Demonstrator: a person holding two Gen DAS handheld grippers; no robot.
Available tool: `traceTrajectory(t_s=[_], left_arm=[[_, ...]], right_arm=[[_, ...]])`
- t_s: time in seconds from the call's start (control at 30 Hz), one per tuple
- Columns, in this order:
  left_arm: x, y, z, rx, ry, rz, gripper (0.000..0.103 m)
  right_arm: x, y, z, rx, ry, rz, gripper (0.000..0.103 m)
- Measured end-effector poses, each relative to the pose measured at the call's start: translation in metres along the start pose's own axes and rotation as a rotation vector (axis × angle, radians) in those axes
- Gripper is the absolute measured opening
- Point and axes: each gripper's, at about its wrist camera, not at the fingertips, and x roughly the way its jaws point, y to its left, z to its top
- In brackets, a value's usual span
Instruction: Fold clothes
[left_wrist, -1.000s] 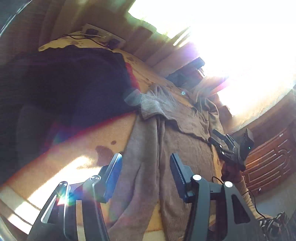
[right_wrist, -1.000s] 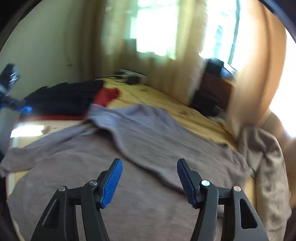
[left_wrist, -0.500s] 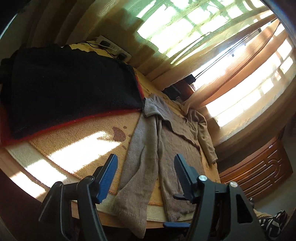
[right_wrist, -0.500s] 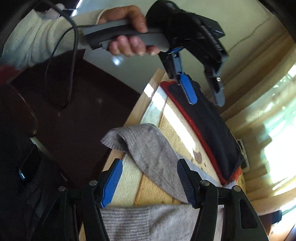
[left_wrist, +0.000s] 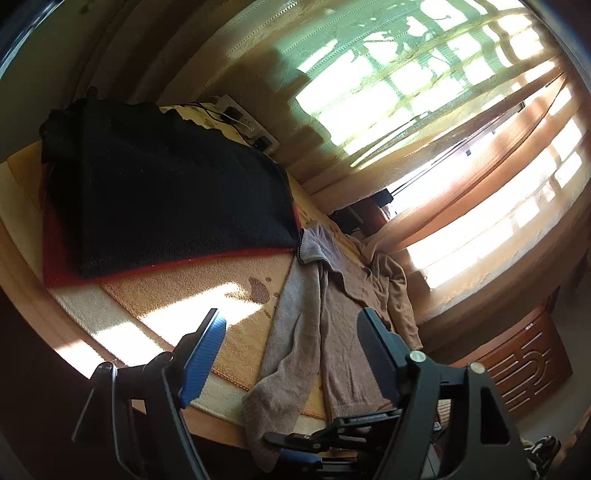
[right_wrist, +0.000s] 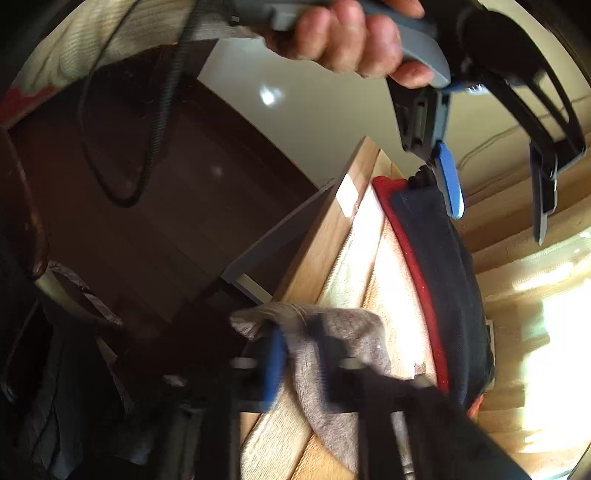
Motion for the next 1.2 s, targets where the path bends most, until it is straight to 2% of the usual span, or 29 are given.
traceTrajectory(t_s=[0.1, 0.23, 0.4, 0.53, 0.63, 0.7, 0.87, 1.0, 1.2], left_arm=[[-0.017, -0.001, 0.005, -0.002, -0.063, 0.004, 0.078], [-0.041, -0.006, 0.014, 0.005, -0.180, -0.047, 0.080], [0.023, -0.023, 0.021, 0.035, -0.093, -0.102, 0.081], [0.079, -0.037, 0.027, 0.058, -0.011, -0.144, 0.081], [0.125, -0.050, 0.031, 0.080, 0.049, -0.161, 0.081], [0.163, -0.064, 0.034, 0.104, 0.085, -0.139, 0.081], [0.253, -0.096, 0.045, 0.167, 0.100, 0.038, 0.081], [0.303, -0.100, 0.051, 0.121, 0.101, 0.134, 0.081], [0.348, -0.090, 0.056, 0.029, 0.072, 0.297, 0.081]], right_arm=[[-0.012, -0.037, 0.002, 0.087, -0.027, -0.037, 0.005], [-0.056, -0.134, 0.000, 0.281, -0.095, -0.200, 0.005], [-0.133, -0.265, -0.019, 0.537, -0.202, -0.445, 0.005], [-0.166, -0.343, -0.037, 0.677, -0.207, -0.564, 0.005], [-0.172, -0.377, -0.050, 0.728, -0.184, -0.613, 0.005], [-0.178, -0.390, -0.057, 0.757, -0.181, -0.615, 0.005], [-0.195, -0.411, -0.056, 0.779, -0.199, -0.671, 0.005], [-0.190, -0.430, -0.058, 0.810, -0.204, -0.710, 0.005], [-0.160, -0.450, -0.090, 0.914, -0.217, -0.634, 0.005]])
